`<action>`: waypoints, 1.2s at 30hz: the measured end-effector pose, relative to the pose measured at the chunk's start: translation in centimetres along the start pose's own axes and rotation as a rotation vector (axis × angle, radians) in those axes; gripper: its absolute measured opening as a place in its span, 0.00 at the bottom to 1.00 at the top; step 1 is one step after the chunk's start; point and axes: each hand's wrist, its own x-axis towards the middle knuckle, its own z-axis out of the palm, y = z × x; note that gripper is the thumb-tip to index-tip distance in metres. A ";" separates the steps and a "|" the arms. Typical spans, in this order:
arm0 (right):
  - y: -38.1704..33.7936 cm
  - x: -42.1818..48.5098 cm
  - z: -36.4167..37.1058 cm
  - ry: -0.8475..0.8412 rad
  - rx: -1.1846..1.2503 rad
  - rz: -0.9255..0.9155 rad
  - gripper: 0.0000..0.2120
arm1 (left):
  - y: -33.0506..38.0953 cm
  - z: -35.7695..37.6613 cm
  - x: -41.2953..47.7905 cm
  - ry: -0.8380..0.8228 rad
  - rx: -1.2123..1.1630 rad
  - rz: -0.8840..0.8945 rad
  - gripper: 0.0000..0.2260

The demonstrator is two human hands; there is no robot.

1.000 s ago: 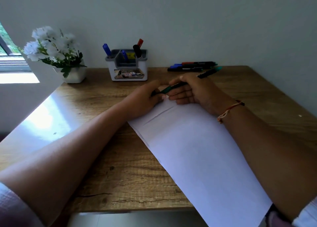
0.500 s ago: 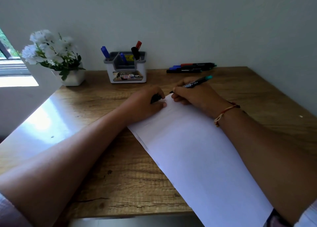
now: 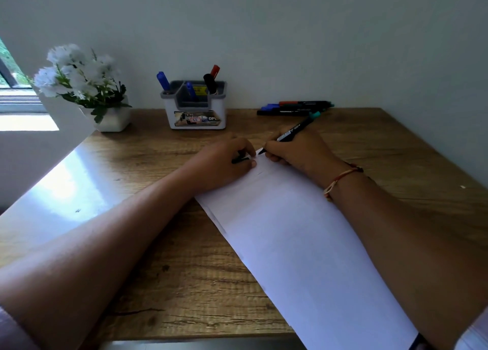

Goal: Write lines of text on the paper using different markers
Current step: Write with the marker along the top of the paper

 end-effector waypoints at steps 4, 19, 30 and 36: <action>-0.1 0.2 0.1 -0.005 -0.078 -0.005 0.08 | 0.0 0.0 0.0 -0.009 -0.002 -0.004 0.11; -0.1 0.3 0.0 0.000 -0.048 0.036 0.12 | 0.0 -0.2 0.0 -0.032 0.005 -0.024 0.12; 0.1 0.4 0.0 0.003 -0.043 0.079 0.12 | 0.1 -0.2 -0.1 -0.037 0.008 -0.017 0.12; 0.0 0.3 -0.2 -0.001 -0.032 0.079 0.10 | 0.0 -0.1 -0.1 -0.036 0.002 -0.013 0.13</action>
